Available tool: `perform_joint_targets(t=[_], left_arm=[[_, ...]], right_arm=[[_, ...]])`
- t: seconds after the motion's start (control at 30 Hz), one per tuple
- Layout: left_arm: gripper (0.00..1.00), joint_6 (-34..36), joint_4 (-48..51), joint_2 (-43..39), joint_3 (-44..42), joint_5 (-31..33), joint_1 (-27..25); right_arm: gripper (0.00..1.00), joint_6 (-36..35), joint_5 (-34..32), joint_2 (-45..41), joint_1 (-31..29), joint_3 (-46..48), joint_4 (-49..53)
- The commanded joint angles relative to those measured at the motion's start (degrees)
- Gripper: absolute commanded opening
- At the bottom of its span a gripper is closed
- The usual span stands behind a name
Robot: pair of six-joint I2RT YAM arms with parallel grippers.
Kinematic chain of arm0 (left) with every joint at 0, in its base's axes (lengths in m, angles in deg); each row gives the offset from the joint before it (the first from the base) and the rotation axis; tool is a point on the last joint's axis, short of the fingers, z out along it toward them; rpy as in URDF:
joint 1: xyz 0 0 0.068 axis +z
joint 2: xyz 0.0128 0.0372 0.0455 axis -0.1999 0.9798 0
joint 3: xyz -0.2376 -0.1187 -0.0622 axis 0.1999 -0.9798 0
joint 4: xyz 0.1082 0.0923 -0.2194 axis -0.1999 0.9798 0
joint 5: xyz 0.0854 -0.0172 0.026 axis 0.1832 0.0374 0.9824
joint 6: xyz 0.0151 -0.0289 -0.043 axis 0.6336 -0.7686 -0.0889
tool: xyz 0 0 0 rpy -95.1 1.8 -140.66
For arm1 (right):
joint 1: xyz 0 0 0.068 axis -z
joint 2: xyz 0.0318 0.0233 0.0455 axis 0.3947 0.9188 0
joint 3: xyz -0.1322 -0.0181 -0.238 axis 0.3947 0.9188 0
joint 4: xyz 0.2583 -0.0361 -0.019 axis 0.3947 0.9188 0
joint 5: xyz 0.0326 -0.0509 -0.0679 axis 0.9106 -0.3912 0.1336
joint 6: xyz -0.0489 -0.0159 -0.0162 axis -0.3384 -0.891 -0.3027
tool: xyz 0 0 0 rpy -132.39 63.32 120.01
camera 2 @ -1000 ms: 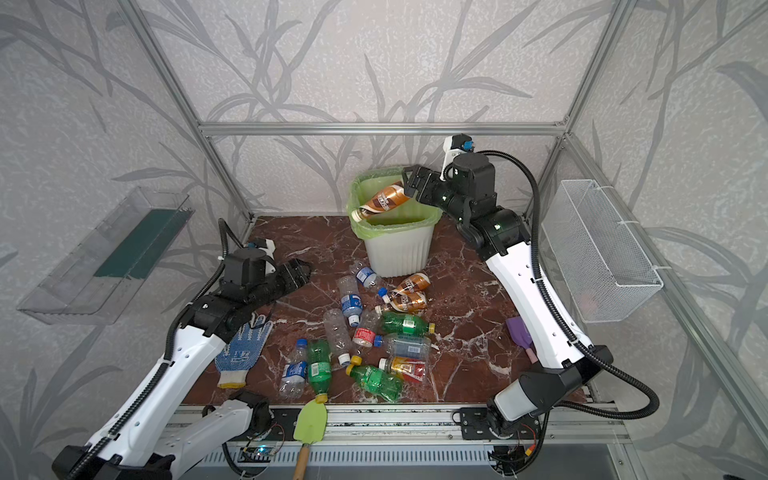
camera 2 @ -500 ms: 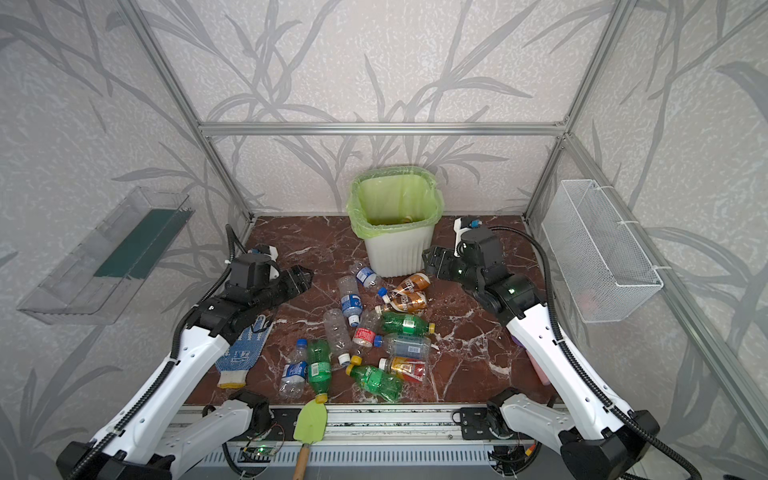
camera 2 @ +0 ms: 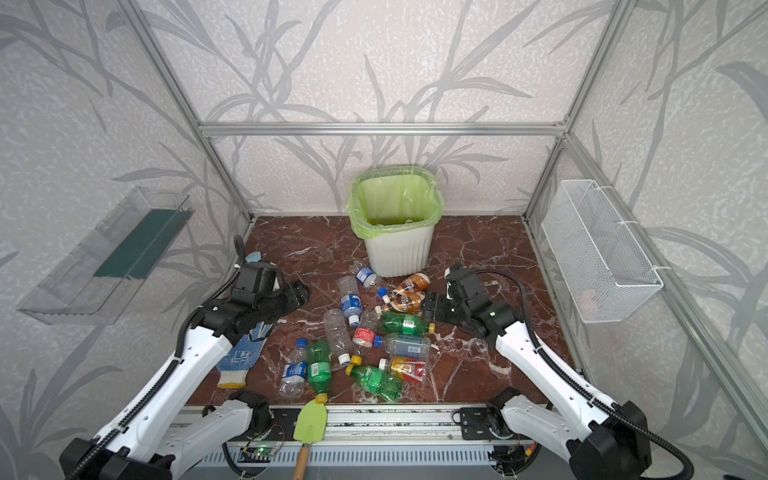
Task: Throw the plastic bottles in the bin
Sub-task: 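Grasp the blue-cap clear water bottle with the left gripper while the right gripper returns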
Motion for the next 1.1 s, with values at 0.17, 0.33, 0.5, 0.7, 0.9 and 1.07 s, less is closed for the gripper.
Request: perform_joint_targets(t=[0.17,0.33,0.5,0.7,0.9,1.07], left_arm=[[0.78,-10.1,15.7,-6.8,-7.5,3.5,0.1],[0.78,-13.8,17.3,-7.6,-11.4,2.1,-1.1],[0.75,-17.1,17.9,-7.5,-14.3,1.8,-3.5],[0.78,-19.3,16.7,-6.0,-17.1,0.4,-7.1],[0.82,-21.0,15.3,-5.9,-20.1,-1.6,-9.0],[0.82,-21.2,14.9,-5.1,-20.6,-1.5,-9.7]], right_arm=[[0.81,1.1,1.2,-0.1,-0.7,2.3,-3.8],[0.81,0.9,1.3,-0.1,-0.8,2.8,-4.2],[0.81,1.1,1.3,-0.4,-0.8,3.4,-4.4],[0.81,1.3,1.2,-0.6,-0.8,4.0,-4.5],[0.81,1.3,1.0,-0.6,-0.8,4.4,-4.5],[0.81,1.5,1.1,-0.5,-0.8,4.7,-4.8]])
